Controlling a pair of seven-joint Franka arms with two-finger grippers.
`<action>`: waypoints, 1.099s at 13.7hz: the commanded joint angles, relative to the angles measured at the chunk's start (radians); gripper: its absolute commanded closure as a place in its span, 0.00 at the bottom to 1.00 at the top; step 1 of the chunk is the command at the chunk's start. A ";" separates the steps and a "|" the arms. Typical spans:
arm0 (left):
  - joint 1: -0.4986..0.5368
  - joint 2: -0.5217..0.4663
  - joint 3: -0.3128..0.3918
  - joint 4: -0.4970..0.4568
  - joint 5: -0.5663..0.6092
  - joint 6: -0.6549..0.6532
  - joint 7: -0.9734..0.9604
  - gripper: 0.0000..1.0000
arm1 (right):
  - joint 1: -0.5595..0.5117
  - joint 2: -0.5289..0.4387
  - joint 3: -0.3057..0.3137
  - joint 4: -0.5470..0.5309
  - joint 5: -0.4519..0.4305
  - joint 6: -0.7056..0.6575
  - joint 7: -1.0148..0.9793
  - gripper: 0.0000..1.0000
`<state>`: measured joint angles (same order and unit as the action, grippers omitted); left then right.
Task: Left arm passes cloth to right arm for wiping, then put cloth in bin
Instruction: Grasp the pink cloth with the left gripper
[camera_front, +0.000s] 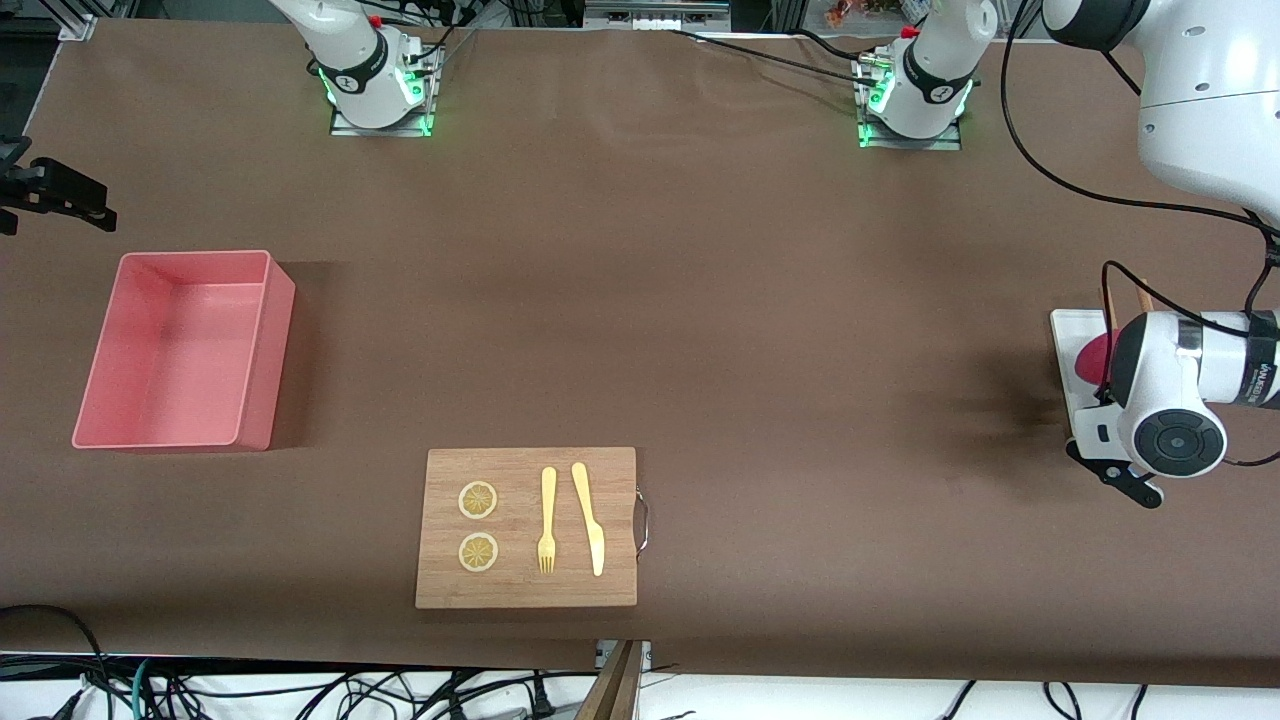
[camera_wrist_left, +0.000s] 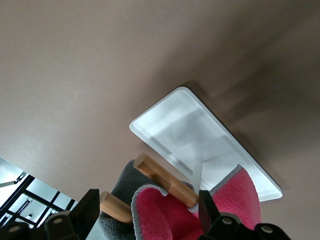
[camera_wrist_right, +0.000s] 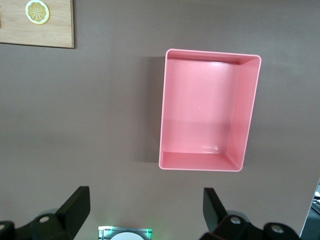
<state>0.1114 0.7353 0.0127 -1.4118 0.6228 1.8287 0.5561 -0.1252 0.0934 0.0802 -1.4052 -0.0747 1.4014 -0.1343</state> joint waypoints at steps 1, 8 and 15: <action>0.002 0.007 0.000 0.021 0.011 -0.011 0.024 0.16 | -0.008 -0.001 0.004 0.005 0.010 0.007 -0.005 0.00; -0.001 0.003 0.000 0.016 0.011 -0.012 0.062 0.60 | -0.002 0.005 0.009 0.005 0.012 0.034 -0.005 0.00; -0.001 0.003 0.004 0.016 0.014 -0.014 0.067 0.60 | -0.001 0.020 0.009 0.003 0.013 0.034 0.002 0.00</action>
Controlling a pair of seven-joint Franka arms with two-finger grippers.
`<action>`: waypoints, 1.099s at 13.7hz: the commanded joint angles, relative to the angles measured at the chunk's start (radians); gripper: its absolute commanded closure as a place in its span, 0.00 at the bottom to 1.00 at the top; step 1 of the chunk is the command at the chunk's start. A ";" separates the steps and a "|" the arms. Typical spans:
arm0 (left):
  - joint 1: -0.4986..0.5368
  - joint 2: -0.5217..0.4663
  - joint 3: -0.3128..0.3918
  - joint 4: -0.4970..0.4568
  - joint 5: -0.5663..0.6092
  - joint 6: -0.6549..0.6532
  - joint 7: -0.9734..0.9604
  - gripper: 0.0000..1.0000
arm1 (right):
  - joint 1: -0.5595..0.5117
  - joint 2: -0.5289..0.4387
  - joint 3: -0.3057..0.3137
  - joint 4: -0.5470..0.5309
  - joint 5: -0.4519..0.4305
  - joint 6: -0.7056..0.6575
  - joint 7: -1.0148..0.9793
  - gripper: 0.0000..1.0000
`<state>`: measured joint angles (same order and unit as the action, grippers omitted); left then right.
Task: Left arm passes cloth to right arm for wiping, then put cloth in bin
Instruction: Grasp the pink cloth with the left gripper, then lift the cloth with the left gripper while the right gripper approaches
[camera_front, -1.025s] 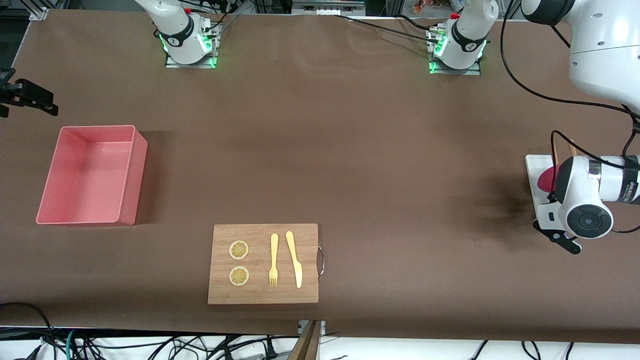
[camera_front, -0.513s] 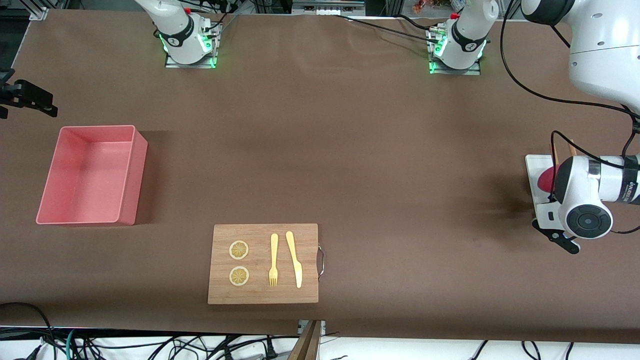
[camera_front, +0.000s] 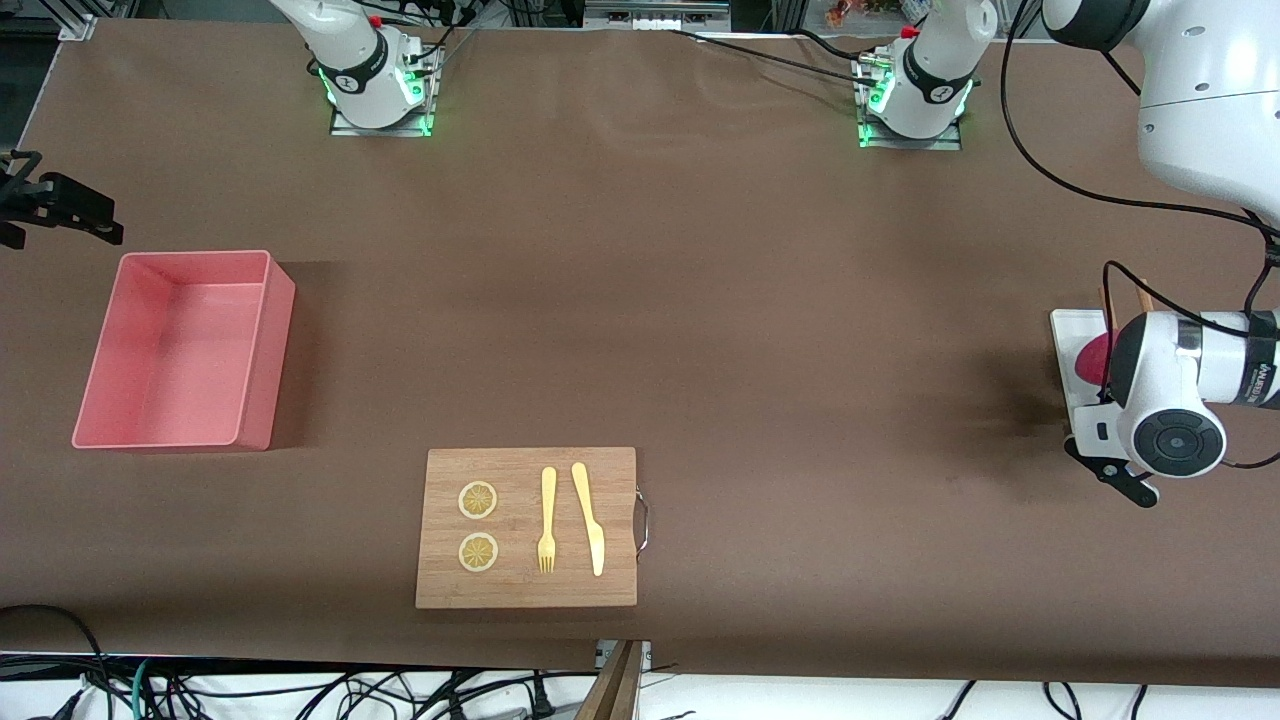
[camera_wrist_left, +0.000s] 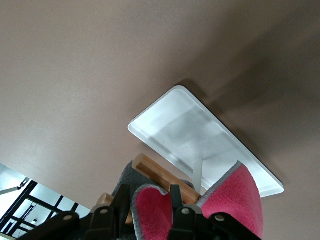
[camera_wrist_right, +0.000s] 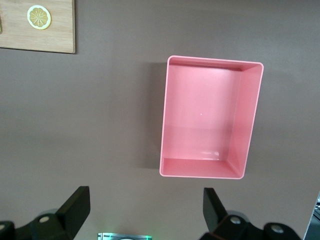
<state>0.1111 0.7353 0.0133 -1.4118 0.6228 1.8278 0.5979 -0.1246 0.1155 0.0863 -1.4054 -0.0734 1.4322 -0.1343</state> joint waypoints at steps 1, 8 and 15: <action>0.001 0.003 0.004 0.016 0.014 -0.013 0.025 0.62 | -0.001 0.006 0.003 0.002 0.012 0.005 0.002 0.00; -0.013 -0.004 0.000 0.031 0.015 -0.087 0.022 1.00 | -0.003 0.033 0.003 -0.004 0.015 0.005 -0.010 0.00; -0.036 -0.180 -0.050 0.036 -0.284 -0.244 0.019 1.00 | -0.003 0.069 0.003 -0.004 0.021 0.001 -0.005 0.00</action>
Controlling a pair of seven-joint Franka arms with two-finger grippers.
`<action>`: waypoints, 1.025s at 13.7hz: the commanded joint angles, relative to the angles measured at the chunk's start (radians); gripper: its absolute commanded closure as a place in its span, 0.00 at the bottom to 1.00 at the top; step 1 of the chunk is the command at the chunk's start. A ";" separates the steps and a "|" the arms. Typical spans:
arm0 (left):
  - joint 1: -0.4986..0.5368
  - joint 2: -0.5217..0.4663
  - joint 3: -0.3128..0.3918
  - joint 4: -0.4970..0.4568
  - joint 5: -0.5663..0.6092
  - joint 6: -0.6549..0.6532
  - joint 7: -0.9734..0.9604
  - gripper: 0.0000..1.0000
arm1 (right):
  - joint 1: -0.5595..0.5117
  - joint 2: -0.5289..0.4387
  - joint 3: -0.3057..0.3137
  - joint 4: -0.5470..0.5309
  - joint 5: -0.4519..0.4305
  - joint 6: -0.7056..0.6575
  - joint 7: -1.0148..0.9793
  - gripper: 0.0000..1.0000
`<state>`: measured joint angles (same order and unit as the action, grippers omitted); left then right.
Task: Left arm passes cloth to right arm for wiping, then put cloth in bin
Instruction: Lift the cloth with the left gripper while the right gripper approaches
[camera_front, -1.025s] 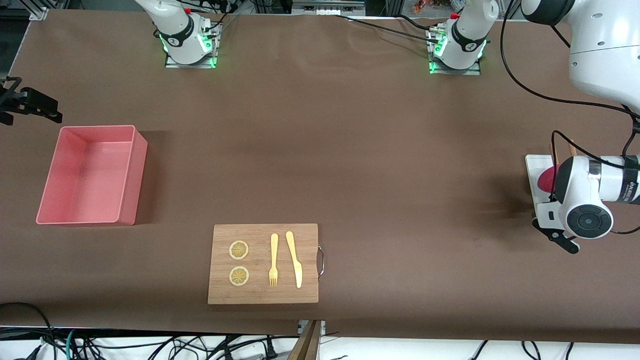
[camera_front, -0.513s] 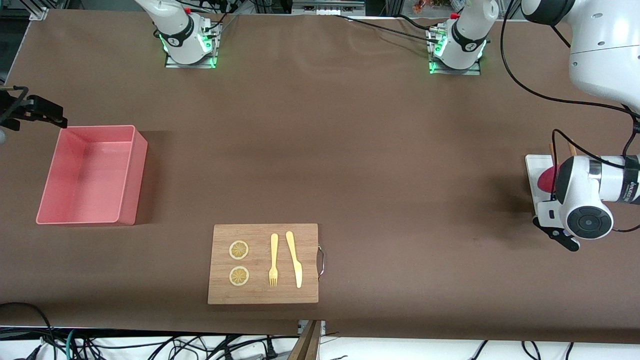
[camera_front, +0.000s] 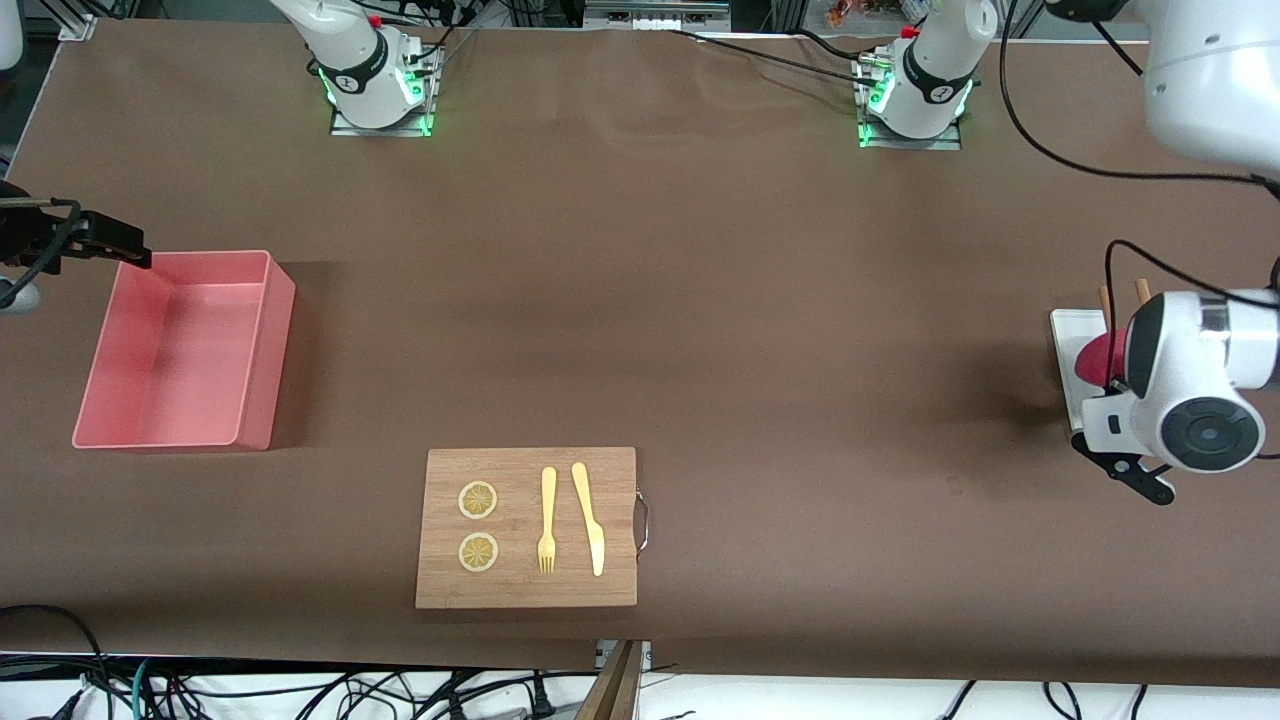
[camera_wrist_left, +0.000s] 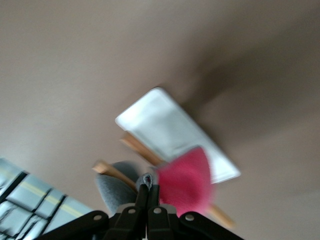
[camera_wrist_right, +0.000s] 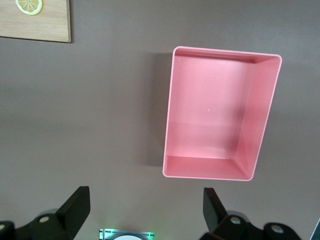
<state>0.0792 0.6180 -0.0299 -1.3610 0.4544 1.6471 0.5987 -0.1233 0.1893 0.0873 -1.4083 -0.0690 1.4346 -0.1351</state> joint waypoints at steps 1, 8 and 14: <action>-0.002 -0.070 -0.008 -0.013 -0.193 -0.100 0.013 1.00 | -0.001 -0.005 0.003 -0.001 0.017 -0.002 0.005 0.00; -0.065 -0.104 -0.068 0.049 -0.674 -0.136 -0.285 1.00 | 0.028 0.021 0.008 0.002 0.066 0.009 0.093 0.00; -0.105 -0.101 -0.071 0.054 -1.097 -0.072 -0.633 1.00 | 0.184 0.073 0.008 0.003 0.107 0.088 0.486 0.00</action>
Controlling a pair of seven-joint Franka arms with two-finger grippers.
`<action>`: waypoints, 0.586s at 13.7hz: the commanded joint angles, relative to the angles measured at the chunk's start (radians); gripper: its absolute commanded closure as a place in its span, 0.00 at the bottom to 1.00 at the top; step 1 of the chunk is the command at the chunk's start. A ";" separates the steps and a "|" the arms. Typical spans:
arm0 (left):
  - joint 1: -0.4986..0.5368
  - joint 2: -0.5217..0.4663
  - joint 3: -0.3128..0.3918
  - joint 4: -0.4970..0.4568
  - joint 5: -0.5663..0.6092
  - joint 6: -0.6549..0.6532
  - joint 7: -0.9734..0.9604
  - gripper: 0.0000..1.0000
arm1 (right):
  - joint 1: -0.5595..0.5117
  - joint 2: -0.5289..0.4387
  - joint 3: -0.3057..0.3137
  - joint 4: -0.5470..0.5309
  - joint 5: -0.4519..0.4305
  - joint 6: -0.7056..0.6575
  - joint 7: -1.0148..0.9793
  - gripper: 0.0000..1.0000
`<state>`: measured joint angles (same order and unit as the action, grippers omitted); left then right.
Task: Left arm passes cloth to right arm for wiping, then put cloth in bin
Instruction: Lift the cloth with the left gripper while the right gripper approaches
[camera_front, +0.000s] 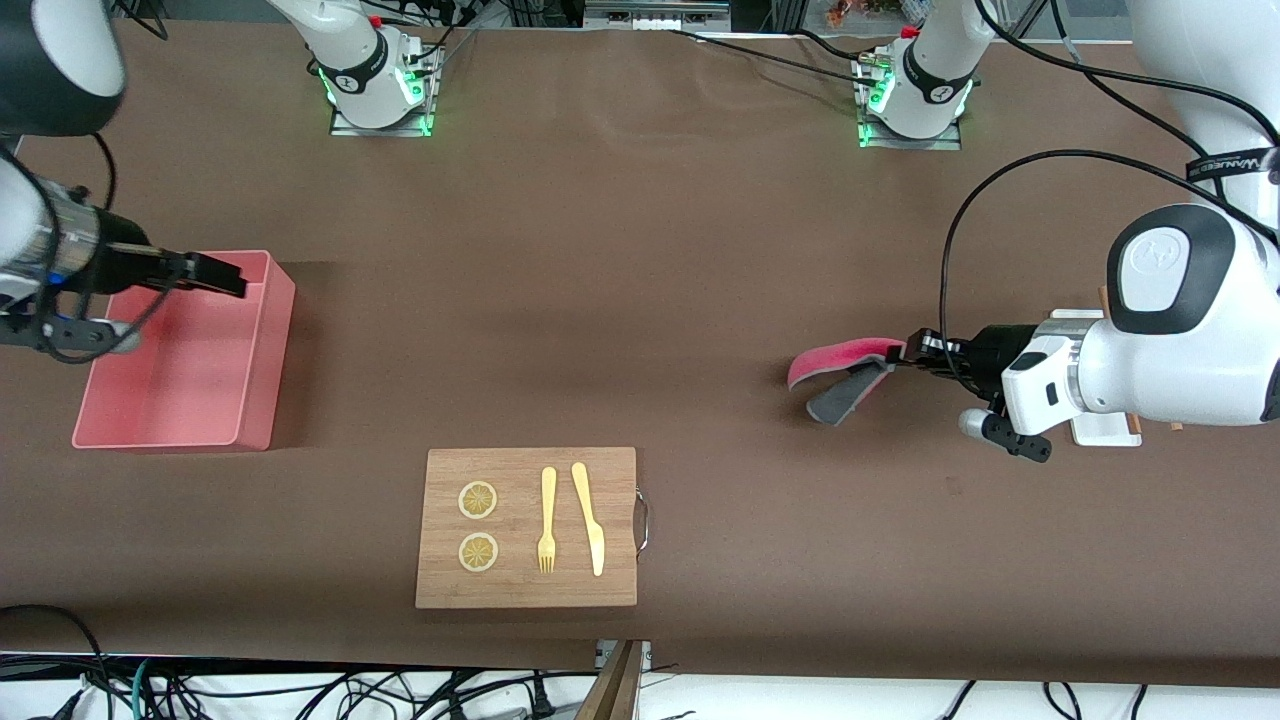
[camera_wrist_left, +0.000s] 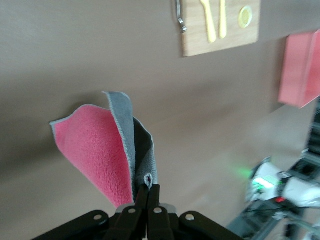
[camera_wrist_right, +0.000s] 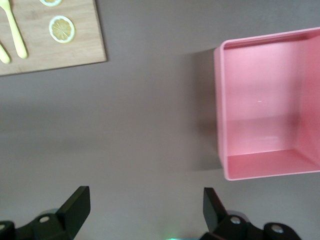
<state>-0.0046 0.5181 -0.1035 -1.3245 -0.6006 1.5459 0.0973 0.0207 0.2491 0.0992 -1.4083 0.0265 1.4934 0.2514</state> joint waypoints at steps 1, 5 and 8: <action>-0.055 -0.003 0.002 0.016 -0.059 0.086 -0.228 1.00 | 0.065 0.025 -0.004 0.003 0.012 0.056 0.158 0.00; -0.159 -0.003 0.002 0.045 -0.168 0.265 -0.527 1.00 | 0.172 0.081 -0.004 0.003 0.032 0.198 0.411 0.00; -0.178 0.019 -0.004 0.096 -0.229 0.280 -0.522 1.00 | 0.234 0.125 -0.004 0.003 0.032 0.307 0.540 0.00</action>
<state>-0.1854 0.5175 -0.1108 -1.2725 -0.7859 1.8271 -0.4241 0.2255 0.3532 0.1036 -1.4088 0.0440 1.7478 0.7242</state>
